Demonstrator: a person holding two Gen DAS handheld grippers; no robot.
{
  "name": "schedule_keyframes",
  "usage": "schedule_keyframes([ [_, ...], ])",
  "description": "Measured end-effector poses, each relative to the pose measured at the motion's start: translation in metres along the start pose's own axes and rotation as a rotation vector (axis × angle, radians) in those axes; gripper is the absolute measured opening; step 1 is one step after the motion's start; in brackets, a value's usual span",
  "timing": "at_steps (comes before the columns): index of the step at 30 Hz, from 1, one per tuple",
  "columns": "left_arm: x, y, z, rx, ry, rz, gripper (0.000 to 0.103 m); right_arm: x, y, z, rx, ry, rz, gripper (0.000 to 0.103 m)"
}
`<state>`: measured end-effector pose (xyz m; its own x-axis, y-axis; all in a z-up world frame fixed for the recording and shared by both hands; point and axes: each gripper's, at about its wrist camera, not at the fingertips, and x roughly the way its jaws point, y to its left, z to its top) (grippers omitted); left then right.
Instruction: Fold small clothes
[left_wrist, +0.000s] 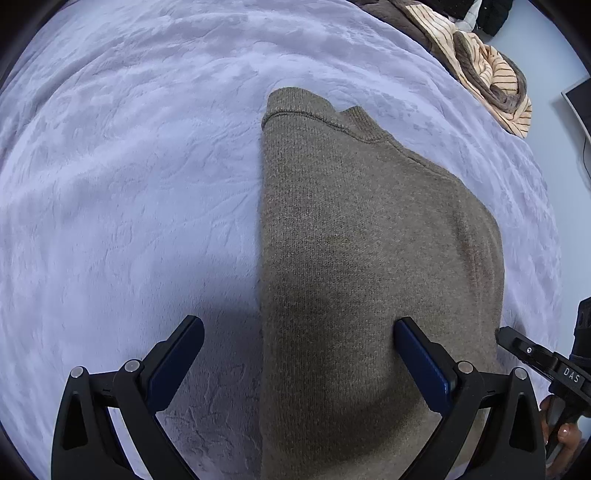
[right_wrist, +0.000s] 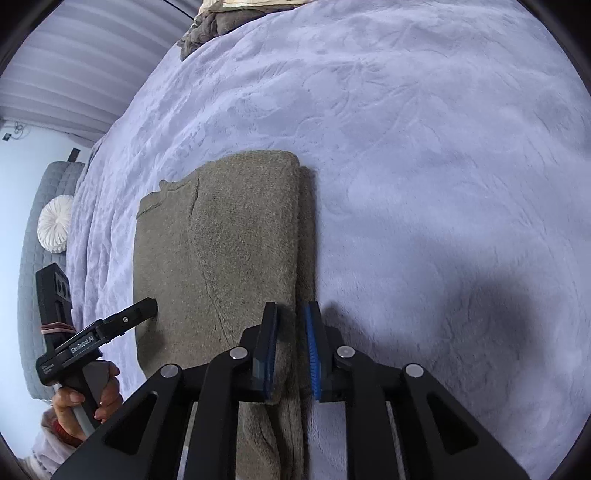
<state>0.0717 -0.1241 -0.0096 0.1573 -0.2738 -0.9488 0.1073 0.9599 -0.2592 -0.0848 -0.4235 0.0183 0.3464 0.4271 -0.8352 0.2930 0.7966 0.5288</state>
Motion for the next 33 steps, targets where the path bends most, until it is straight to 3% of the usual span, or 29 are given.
schedule_keyframes([
  [1,0.0,0.0,0.0,0.001,0.0,0.0,0.103,-0.001,-0.002,-0.002,0.009,0.002,0.008,0.037],
  [3,0.0,0.0,0.0,0.001,0.0,0.0,0.103,-0.002,-0.006,-0.004,0.023,0.004,0.03,0.048],
  [11,0.001,0.0,-0.001,0.004,0.004,0.006,0.103,0.008,-0.008,-0.002,0.051,0.013,0.079,0.049],
  [13,0.001,0.0,-0.001,0.004,0.008,0.005,0.103,0.013,-0.009,0.0,0.052,0.026,0.102,0.058],
  [20,0.004,0.003,0.0,-0.003,0.021,-0.017,0.103,0.031,-0.02,0.006,0.084,0.075,0.14,0.059],
  [26,-0.002,0.02,0.002,-0.03,0.033,-0.146,0.103,0.036,-0.017,0.012,0.05,0.099,0.188,0.059],
  [33,0.019,0.015,0.003,0.035,0.132,-0.263,0.103,0.059,-0.007,0.024,0.016,0.181,0.298,0.059],
])
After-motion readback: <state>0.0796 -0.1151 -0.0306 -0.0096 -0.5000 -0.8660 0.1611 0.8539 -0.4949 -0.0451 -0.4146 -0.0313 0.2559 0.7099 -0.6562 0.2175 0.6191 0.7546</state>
